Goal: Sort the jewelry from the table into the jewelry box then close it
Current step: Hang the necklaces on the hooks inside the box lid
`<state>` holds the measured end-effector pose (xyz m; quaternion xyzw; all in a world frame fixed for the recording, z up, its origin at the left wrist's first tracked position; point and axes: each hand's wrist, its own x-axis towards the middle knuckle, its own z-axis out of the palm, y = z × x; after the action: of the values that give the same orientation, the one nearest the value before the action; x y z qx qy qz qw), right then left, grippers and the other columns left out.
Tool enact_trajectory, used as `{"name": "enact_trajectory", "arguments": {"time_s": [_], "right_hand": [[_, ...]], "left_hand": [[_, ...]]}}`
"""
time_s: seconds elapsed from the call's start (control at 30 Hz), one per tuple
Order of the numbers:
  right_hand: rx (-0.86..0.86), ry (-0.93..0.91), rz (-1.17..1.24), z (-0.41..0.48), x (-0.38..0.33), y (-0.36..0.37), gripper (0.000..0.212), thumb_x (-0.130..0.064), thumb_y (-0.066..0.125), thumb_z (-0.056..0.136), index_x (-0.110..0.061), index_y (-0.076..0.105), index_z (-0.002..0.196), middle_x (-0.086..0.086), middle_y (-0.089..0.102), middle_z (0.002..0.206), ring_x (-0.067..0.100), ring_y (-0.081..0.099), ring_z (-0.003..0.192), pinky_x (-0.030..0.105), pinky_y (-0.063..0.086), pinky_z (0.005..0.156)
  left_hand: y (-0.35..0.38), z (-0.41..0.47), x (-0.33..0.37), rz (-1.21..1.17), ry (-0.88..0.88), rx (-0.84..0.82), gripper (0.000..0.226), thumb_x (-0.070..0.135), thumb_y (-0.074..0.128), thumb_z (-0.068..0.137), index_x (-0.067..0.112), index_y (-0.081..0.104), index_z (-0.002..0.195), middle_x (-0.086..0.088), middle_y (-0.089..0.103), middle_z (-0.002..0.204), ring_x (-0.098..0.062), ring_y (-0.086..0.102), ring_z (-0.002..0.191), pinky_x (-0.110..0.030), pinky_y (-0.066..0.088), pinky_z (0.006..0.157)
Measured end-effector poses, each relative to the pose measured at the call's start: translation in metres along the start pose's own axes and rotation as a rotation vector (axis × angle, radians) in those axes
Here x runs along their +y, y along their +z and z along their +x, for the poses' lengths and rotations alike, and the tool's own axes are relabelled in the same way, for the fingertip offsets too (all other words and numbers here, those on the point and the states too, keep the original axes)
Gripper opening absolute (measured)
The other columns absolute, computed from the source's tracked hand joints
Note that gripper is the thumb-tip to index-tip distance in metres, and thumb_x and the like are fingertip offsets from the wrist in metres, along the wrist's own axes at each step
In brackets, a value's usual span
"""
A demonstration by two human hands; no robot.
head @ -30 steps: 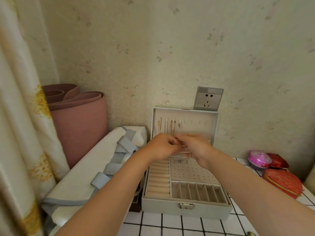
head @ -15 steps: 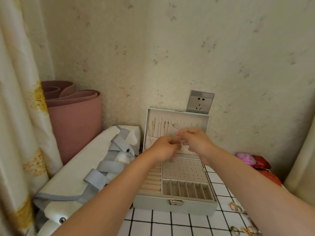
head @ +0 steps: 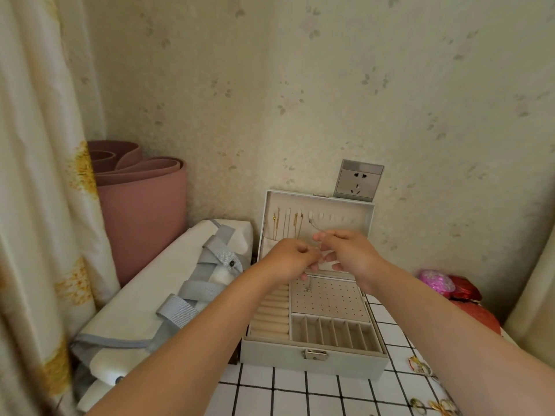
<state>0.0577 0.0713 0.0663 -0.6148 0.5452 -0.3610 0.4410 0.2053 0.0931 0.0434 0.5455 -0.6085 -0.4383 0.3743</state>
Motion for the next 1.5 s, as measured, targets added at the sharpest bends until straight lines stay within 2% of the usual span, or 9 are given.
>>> {"name": "enact_trajectory", "arguments": {"time_s": [0.13, 0.23, 0.43, 0.53, 0.63, 0.9, 1.1, 1.23, 1.5], "right_hand": [[-0.138, 0.097, -0.196, -0.007, 0.009, 0.000, 0.021, -0.022, 0.049, 0.098, -0.020, 0.070, 0.099, 0.002, 0.068, 0.088, 0.017, 0.052, 0.067, 0.028, 0.043, 0.060], [-0.239, 0.114, -0.184, -0.011, 0.020, 0.007, 0.026, -0.006, 0.055, 0.089, -0.021, 0.070, 0.106, 0.000, 0.068, 0.078, 0.015, 0.053, 0.059, 0.027, 0.041, 0.053], [-0.276, -0.037, -0.296, -0.010, 0.027, 0.015, 0.011, -0.023, 0.070, 0.092, -0.017, 0.078, 0.096, -0.004, 0.073, 0.077, 0.007, 0.056, 0.057, 0.017, 0.044, 0.051], [-0.238, -0.062, -0.334, -0.006, 0.021, 0.012, 0.013, -0.019, 0.067, 0.094, -0.012, 0.077, 0.090, -0.001, 0.076, 0.078, 0.009, 0.056, 0.055, 0.015, 0.044, 0.048], [-0.148, -0.114, -0.342, 0.002, 0.008, 0.007, 0.019, -0.021, 0.068, 0.093, -0.008, 0.076, 0.082, 0.002, 0.076, 0.078, 0.010, 0.055, 0.054, 0.016, 0.044, 0.049], [0.122, -0.188, -0.180, 0.026, -0.024, 0.000, 0.012, -0.020, 0.067, 0.093, -0.015, 0.075, 0.086, -0.003, 0.076, 0.077, 0.010, 0.054, 0.050, 0.020, 0.045, 0.053], [0.167, -0.207, -0.323, 0.050, -0.013, 0.006, 0.020, -0.022, 0.065, 0.094, -0.015, 0.077, 0.078, 0.001, 0.076, 0.081, 0.012, 0.057, 0.052, 0.028, 0.052, 0.059], [0.143, -0.265, -0.487, 0.056, 0.001, 0.015, 0.020, -0.017, 0.065, 0.092, -0.010, 0.078, 0.079, -0.004, 0.076, 0.085, -0.002, 0.057, 0.055, 0.023, 0.052, 0.063], [0.063, -0.295, -0.817, 0.046, 0.019, 0.024, 0.016, -0.025, 0.063, 0.091, -0.030, 0.075, 0.101, -0.011, 0.073, 0.101, 0.014, 0.067, 0.096, 0.037, 0.056, 0.086]], "left_hand": [[-0.003, 0.002, 0.003, -0.061, 0.006, 0.044, 0.015, 0.024, 0.060, 0.094, 0.017, 0.073, 0.090, 0.007, 0.069, 0.083, -0.006, 0.060, 0.069, -0.016, 0.050, 0.066], [-0.001, 0.003, 0.002, -0.040, 0.030, 0.075, 0.016, 0.024, 0.062, 0.092, 0.015, 0.075, 0.092, 0.008, 0.069, 0.082, -0.006, 0.060, 0.073, -0.025, 0.052, 0.080], [-0.002, 0.006, 0.000, 0.176, 0.131, 0.139, 0.021, 0.027, 0.056, 0.094, 0.021, 0.076, 0.089, 0.004, 0.072, 0.096, -0.013, 0.064, 0.095, -0.031, 0.051, 0.085], [-0.008, 0.012, -0.016, 0.463, 0.233, 0.245, 0.028, 0.027, 0.050, 0.098, 0.009, 0.071, 0.091, -0.009, 0.067, 0.093, -0.025, 0.060, 0.090, -0.041, 0.052, 0.082], [-0.012, 0.018, -0.033, 0.789, 0.403, 0.339, 0.027, 0.025, 0.047, 0.099, 0.009, 0.067, 0.107, -0.008, 0.058, 0.109, -0.024, 0.049, 0.104, -0.040, 0.045, 0.089], [-0.003, 0.023, -0.051, 1.073, 0.454, 0.434, 0.026, 0.007, 0.054, 0.085, 0.008, 0.060, 0.110, -0.010, 0.055, 0.114, -0.028, 0.049, 0.107, -0.035, 0.039, 0.090], [-0.002, 0.024, -0.048, 1.112, 0.445, 0.411, 0.030, 0.011, 0.055, 0.084, 0.009, 0.058, 0.113, -0.011, 0.050, 0.120, -0.029, 0.044, 0.115, -0.036, 0.034, 0.094], [-0.005, 0.026, -0.045, 1.130, 0.414, 0.400, 0.030, 0.018, 0.050, 0.090, 0.009, 0.055, 0.118, -0.010, 0.047, 0.126, -0.028, 0.038, 0.121, -0.035, 0.029, 0.099], [-0.010, 0.025, -0.047, 1.076, 0.423, 0.380, 0.037, 0.035, 0.047, 0.091, 0.012, 0.058, 0.118, -0.008, 0.053, 0.123, -0.026, 0.041, 0.119, -0.037, 0.030, 0.102]]}}
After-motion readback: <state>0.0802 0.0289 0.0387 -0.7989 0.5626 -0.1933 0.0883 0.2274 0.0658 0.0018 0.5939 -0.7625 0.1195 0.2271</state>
